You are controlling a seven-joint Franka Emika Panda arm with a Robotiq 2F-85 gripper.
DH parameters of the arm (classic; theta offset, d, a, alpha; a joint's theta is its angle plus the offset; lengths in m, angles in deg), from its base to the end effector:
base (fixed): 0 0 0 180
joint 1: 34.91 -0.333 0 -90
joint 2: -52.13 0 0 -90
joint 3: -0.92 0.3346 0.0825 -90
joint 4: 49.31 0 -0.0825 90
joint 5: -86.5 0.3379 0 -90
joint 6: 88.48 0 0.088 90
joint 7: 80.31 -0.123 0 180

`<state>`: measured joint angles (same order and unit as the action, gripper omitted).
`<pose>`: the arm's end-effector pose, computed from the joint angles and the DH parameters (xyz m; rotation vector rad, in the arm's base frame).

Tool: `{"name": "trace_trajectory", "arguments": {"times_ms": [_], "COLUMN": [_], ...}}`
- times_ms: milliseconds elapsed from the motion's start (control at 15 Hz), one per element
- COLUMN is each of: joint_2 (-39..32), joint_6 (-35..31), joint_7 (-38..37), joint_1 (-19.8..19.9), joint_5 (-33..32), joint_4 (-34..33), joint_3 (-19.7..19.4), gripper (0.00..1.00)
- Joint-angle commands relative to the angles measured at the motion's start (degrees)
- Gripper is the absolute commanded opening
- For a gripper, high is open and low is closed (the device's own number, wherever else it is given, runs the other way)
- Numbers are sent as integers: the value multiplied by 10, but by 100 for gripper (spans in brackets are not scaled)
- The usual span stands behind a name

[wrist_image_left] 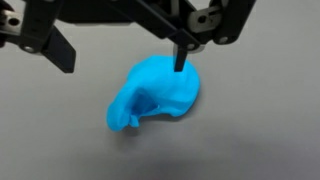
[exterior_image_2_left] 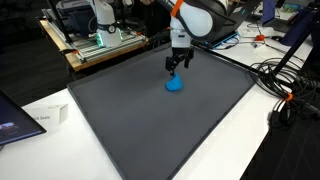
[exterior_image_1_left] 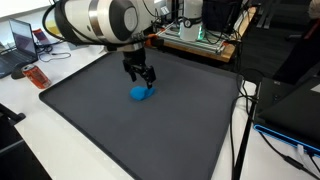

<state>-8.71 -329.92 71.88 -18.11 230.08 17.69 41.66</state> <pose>0.5744 0.0229 0.2299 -3.0751 0.1153 -0.0658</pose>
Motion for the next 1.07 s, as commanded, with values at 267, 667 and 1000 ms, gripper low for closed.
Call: {"name": "trace_trajectory", "arguments": {"times_ms": [267, 667, 1000], "joint_2": [-48, -63, -61], "joint_6": [-21, -22, -13], "joint_7": [2, -9, -15], "joint_1": [-50, -74, -80], "joint_5": [4, 3, 4], "joint_4": [-91, -98, -83], "joint_3": [-53, -90, -108], "gripper": [100, 88, 45]}}
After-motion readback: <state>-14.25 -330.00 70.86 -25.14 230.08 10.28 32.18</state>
